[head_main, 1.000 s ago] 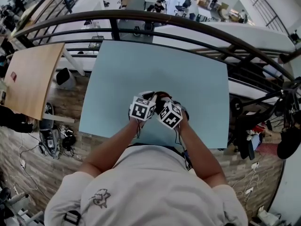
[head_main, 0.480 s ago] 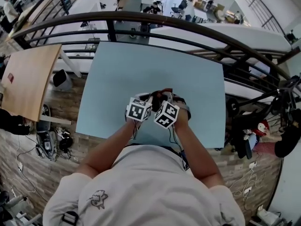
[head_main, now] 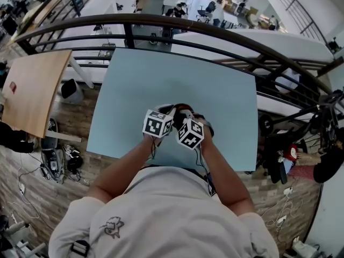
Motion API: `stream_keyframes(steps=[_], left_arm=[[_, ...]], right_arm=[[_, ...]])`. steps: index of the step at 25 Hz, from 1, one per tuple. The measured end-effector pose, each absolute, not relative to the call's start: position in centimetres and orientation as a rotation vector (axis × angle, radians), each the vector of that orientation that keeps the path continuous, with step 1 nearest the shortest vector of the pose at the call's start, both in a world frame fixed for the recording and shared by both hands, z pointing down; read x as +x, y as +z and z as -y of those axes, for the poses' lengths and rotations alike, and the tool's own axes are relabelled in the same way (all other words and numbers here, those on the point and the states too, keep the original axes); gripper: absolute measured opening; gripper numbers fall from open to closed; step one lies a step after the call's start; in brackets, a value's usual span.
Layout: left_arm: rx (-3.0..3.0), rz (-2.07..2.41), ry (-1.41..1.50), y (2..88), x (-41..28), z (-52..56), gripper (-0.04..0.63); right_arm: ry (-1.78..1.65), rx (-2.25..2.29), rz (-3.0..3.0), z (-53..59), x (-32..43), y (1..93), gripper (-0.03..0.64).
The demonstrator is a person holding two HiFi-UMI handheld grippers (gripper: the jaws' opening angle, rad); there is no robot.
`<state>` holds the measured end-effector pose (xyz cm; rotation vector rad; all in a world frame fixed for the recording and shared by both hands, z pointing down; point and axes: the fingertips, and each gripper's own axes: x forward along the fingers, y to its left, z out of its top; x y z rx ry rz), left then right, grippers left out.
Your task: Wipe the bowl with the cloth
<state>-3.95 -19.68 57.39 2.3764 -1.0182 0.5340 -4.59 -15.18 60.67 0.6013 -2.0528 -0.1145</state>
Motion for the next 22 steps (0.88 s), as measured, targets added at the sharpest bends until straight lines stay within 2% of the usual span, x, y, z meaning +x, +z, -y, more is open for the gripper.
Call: stream_keyframes(steps=[6,13,22], left_arm=[[2.375,1.067,0.575,57.8,-5.1,21.0,0.028],[2.362,1.057,0.575,57.6,-5.7,21.5,0.029],[2.4,0.946,0.516,55.8,-3.7,20.6,0.026]], right_arm=[[-0.182,0.535,1.968,14.5,-3.6,60.6,0.095],[-0.342,0.712,1.798,17.9,-0.8,58.1,0.095],[-0.376,0.743,1.865,18.8,-3.1,57.3,0.095]])
